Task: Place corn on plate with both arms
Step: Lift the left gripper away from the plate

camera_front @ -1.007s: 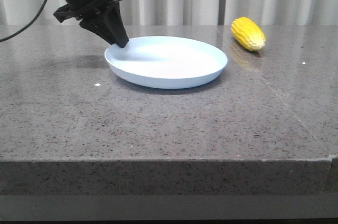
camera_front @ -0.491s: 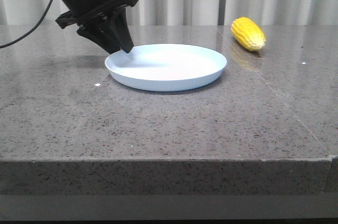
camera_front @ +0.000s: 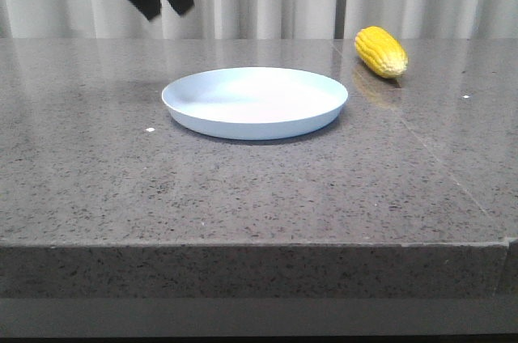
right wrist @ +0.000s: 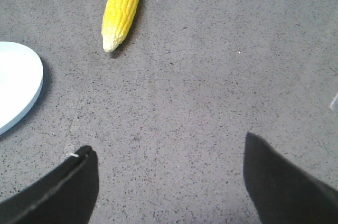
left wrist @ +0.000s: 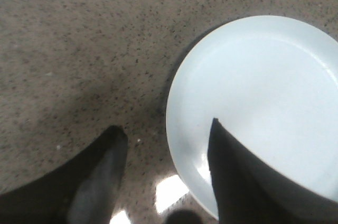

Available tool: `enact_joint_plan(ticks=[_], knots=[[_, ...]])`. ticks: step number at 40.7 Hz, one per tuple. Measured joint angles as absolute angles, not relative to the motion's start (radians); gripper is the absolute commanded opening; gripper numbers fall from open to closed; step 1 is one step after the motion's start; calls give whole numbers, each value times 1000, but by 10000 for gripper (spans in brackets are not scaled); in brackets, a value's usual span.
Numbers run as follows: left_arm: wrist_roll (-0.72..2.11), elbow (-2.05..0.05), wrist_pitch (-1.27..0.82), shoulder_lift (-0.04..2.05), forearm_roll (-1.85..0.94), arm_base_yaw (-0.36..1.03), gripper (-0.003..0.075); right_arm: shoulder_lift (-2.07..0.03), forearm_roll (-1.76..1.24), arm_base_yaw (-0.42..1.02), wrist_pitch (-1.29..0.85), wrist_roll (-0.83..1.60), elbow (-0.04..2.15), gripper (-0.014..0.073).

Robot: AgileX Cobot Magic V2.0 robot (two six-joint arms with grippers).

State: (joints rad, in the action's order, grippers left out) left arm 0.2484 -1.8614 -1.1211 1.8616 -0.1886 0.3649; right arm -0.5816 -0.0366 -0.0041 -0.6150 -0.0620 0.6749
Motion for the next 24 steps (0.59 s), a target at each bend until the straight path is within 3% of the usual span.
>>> enact_joint_plan(ticks=[9, 24], knots=[[146, -1769, -1117, 1678, -59, 454, 358, -582, -37, -4, -615, -62, 675, 592], [132, -1345, -969, 1262, -48, 532, 356, -582, -37, -4, -615, -61, 675, 592]])
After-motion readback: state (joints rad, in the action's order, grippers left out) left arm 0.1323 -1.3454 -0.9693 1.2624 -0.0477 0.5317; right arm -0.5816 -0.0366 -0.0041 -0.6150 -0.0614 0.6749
